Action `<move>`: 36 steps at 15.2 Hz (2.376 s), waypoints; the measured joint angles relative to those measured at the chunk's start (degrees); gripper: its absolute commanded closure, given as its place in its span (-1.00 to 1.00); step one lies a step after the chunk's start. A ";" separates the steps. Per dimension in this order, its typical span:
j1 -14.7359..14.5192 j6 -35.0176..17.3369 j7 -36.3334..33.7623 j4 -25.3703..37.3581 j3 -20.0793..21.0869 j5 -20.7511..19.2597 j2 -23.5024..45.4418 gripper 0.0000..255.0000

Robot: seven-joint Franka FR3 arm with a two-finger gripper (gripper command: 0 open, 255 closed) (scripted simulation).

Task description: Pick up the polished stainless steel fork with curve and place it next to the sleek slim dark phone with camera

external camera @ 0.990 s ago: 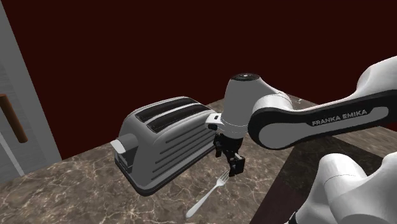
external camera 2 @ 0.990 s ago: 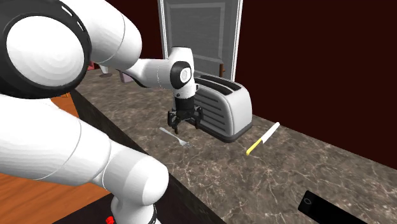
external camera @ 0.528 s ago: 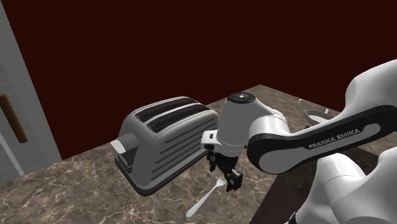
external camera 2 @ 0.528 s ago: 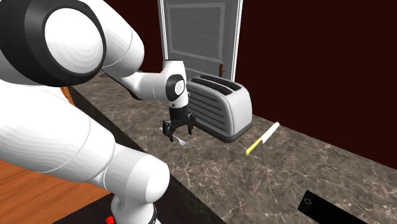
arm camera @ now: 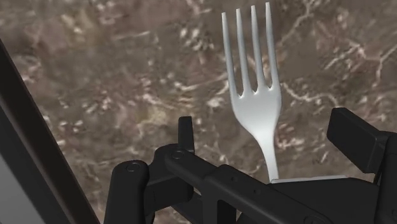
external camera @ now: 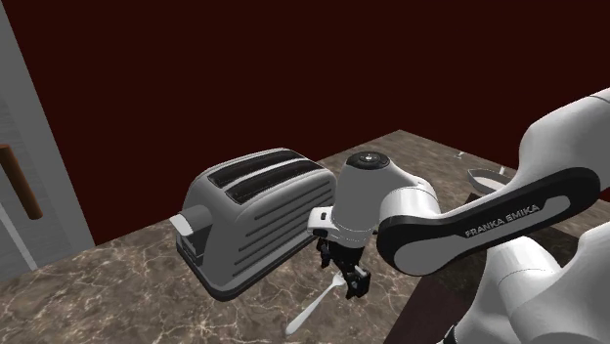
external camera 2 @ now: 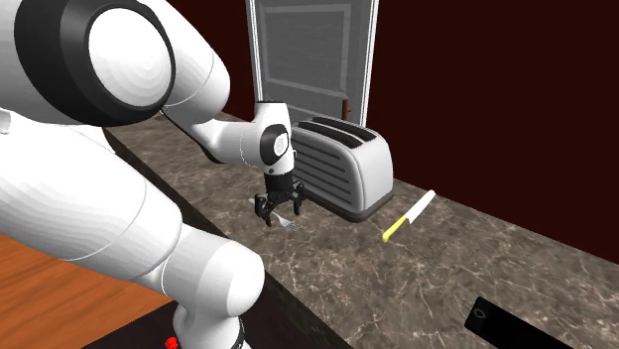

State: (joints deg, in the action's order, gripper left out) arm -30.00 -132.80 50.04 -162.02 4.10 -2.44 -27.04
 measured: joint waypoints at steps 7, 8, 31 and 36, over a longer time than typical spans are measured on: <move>-0.09 0.30 0.04 0.10 0.06 0.09 -0.18 1.00; -0.09 0.29 0.05 0.13 0.06 0.09 -0.16 1.00; 0.03 15.63 1.81 7.49 -1.03 0.28 -8.23 1.00; 4.13 15.63 8.58 8.60 -6.64 -3.60 -7.56 1.00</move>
State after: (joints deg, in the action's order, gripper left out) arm -25.87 -117.16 58.61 -153.42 -2.54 -6.04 -34.60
